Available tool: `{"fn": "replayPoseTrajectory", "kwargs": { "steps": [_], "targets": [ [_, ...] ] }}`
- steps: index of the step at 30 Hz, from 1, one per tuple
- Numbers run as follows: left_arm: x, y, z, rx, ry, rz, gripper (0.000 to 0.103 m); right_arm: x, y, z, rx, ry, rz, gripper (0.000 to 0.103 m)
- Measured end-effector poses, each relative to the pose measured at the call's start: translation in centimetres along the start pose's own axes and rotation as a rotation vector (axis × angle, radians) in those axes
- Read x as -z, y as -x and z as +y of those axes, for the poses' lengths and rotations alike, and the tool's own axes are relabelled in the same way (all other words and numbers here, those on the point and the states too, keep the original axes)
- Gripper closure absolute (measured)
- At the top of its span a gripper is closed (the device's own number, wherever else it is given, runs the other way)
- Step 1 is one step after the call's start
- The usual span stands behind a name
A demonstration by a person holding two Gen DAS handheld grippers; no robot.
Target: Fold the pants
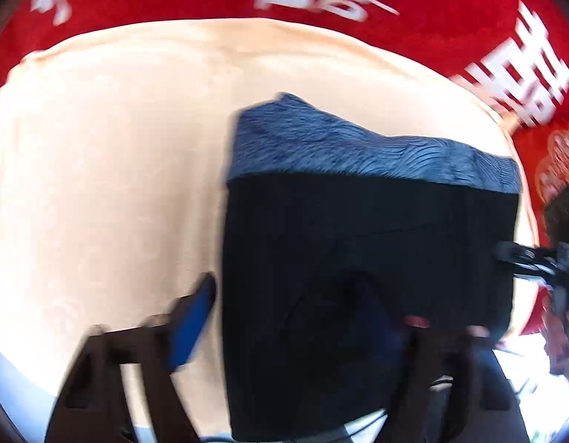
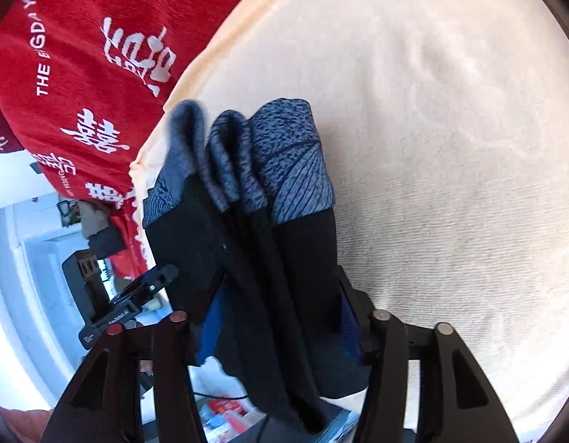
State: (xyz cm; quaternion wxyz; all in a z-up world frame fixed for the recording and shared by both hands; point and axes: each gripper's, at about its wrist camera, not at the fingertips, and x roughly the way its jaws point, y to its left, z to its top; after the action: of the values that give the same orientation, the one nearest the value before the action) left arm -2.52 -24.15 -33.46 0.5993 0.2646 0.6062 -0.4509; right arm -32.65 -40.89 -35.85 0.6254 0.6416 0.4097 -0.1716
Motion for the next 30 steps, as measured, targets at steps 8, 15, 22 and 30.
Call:
{"fn": "replayPoseTrajectory", "kwargs": {
  "steps": [8,15,22,30],
  "targets": [
    [1.1,2.5,-1.2,-0.132,-0.023,-0.025,0.018,3.6,3.0,0.4,0.249,-0.01,-0.06,0.018],
    [3.4,6.6,-5.5,-0.153,-0.128,-0.06,0.0,8.0,5.7,5.0,0.372,0.083,-0.153,0.0],
    [6.8,9.2,-9.2,-0.153,-0.226,-0.005,0.0,10.7,6.4,9.1,0.454,0.126,-0.16,0.0],
    [9.0,11.7,-10.2,-0.298,-0.215,-0.012,0.0,13.4,6.7,11.5,0.525,0.196,-0.09,0.0]
  ]
}}
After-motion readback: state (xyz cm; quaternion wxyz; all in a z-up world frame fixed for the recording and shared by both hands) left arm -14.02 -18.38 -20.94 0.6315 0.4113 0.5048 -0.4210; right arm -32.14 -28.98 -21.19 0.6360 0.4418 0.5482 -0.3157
